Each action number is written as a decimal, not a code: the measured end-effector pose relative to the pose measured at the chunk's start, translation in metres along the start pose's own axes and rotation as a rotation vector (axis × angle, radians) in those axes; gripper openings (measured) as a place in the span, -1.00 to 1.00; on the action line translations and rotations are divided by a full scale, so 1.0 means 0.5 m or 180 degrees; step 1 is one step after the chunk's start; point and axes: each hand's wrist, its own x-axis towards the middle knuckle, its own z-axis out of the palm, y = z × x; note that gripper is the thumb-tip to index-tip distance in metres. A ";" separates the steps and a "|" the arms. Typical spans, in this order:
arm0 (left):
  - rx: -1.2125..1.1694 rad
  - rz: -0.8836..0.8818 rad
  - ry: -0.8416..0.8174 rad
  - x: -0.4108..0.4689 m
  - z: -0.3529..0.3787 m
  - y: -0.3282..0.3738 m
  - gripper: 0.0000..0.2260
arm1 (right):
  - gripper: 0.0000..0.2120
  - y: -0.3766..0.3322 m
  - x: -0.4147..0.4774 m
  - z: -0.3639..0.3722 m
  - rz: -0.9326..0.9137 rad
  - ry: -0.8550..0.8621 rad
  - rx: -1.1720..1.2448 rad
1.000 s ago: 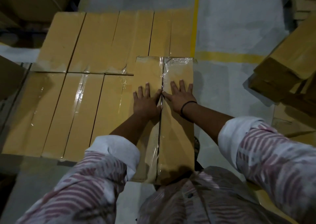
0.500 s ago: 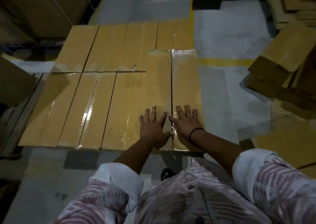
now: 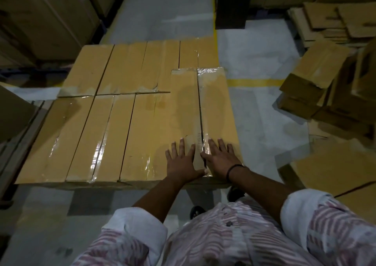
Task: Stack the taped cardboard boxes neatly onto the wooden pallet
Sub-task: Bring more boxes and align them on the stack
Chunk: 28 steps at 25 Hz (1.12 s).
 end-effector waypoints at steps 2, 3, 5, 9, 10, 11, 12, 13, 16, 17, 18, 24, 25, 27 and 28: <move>-0.0026 -0.0002 -0.0015 -0.001 -0.006 0.002 0.03 | -0.40 0.009 -0.010 -0.004 -0.0091 0.0131 0.0018; -0.0039 0.0018 -0.0001 -0.001 -0.011 0.003 0.02 | -0.40 0.015 -0.016 -0.003 -0.0060 0.0237 0.0061; -0.0028 0.0089 0.0141 0.002 -0.021 0.009 -0.03 | -0.44 0.032 -0.024 -0.001 0.0198 0.0490 0.0336; -0.0065 0.0265 0.0399 0.014 -0.047 0.046 -0.12 | -0.43 0.084 -0.028 -0.006 0.0678 0.0684 0.0918; -0.0086 0.0305 0.0429 0.021 -0.055 0.063 -0.14 | -0.43 0.101 -0.027 -0.009 0.0743 0.0687 0.1055; -0.0094 0.0340 0.0465 0.032 -0.065 0.083 -0.15 | -0.44 0.119 -0.025 -0.011 0.0800 0.0698 0.1176; -0.0103 0.0368 0.0504 0.047 -0.077 0.105 -0.17 | -0.43 0.137 -0.024 -0.015 0.0847 0.0723 0.1317; -0.0115 0.0375 0.0527 0.063 -0.088 0.125 -0.18 | -0.43 0.153 -0.024 -0.019 0.0906 0.0736 0.1550; -0.0135 0.0286 0.0445 0.116 -0.108 0.180 -0.21 | -0.42 0.190 -0.031 -0.023 0.1235 0.0504 0.2822; -0.0099 0.0269 0.0409 0.131 -0.111 0.193 -0.21 | -0.44 0.198 -0.030 -0.019 0.1373 0.0270 0.3130; -0.0043 0.0262 0.0373 0.143 -0.113 0.205 -0.21 | -0.47 0.203 -0.028 -0.015 0.1459 -0.0006 0.3290; 0.0107 0.0108 0.0143 0.177 -0.114 0.262 -0.21 | -0.60 0.222 0.014 0.001 0.1263 -0.0656 0.2940; 0.0105 0.0084 0.0140 0.180 -0.115 0.267 -0.20 | -0.62 0.227 0.019 0.000 0.1217 -0.0686 0.2897; 0.0104 0.0049 0.0118 0.189 -0.117 0.271 -0.19 | -0.66 0.235 0.024 -0.001 0.1128 -0.0727 0.2888; 0.0104 0.0042 0.0102 0.194 -0.119 0.271 -0.18 | -0.66 0.237 0.024 -0.003 0.1081 -0.0747 0.2889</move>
